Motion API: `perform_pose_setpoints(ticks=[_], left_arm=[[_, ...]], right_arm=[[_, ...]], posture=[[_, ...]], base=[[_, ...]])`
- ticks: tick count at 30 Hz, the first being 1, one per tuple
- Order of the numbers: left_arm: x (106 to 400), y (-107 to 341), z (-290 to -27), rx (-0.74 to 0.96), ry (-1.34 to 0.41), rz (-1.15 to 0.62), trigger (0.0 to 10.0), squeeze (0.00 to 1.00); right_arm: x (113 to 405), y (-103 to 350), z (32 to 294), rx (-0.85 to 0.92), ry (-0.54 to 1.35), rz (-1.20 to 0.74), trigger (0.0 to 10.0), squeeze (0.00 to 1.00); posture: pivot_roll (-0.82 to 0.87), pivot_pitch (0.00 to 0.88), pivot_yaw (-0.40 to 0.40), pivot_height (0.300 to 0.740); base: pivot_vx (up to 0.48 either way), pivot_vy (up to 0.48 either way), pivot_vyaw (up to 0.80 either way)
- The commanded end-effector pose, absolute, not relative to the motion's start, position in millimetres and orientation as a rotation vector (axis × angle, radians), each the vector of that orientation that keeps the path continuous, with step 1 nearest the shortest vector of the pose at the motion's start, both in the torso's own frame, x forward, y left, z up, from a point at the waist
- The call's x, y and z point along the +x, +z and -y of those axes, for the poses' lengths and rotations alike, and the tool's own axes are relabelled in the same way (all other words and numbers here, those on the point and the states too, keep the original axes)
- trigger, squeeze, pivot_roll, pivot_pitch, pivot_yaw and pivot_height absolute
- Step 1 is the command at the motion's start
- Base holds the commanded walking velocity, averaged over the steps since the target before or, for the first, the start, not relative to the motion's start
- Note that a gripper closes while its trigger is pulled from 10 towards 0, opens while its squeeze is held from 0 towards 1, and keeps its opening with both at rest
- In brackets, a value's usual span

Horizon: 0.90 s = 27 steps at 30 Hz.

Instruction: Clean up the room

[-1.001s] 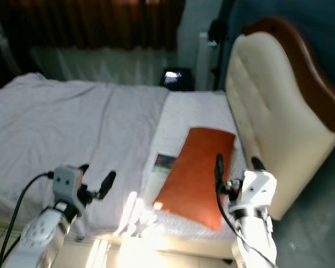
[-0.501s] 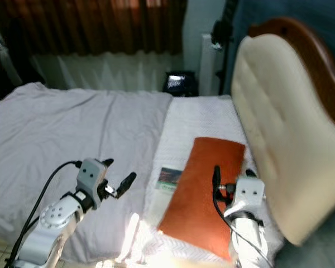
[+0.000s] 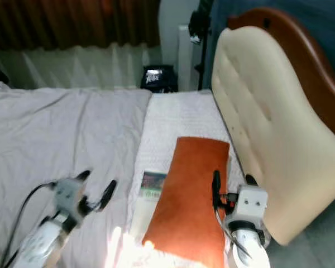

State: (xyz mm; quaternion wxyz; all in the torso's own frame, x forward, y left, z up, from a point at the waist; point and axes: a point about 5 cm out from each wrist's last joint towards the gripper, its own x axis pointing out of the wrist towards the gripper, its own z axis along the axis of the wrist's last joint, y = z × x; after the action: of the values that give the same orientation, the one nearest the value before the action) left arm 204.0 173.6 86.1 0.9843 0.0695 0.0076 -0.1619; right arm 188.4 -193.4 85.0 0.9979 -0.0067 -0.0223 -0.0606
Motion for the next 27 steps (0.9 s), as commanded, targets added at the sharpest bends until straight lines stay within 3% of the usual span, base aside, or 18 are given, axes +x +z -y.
perform_pose_setpoints(ticks=[1,7,20,27], left_arm=[[207,105,-174,0.177,-0.298,0.079,10.0,0.0],[223,101,-170,0.153,-0.274,0.061,10.0,0.0],[243,92,-164,0.117,-0.361,-0.005,10.0,0.0],[253,102,-144,0.148,-0.498,0.014,10.0,0.0]], right_arm=[[183,93,192,-0.018,-0.088,0.078,10.0,0.0],[186,81,192,-0.011,-0.083,0.035,10.0,0.0],[214,72,197,-0.006,-0.108,-0.009,10.0,0.0],[237,37,217,0.016,-0.233,-0.182,10.0,0.0]], posture=[[-0.04,0.0,-0.006,0.736],[-0.04,0.0,-0.012,0.736],[-0.06,0.0,0.017,0.736],[-0.05,0.0,0.045,0.736]], base=[[0.0,0.0,0.0],[0.0,0.0,0.0],[0.47,0.0,0.0],[0.411,0.0,0.0]])
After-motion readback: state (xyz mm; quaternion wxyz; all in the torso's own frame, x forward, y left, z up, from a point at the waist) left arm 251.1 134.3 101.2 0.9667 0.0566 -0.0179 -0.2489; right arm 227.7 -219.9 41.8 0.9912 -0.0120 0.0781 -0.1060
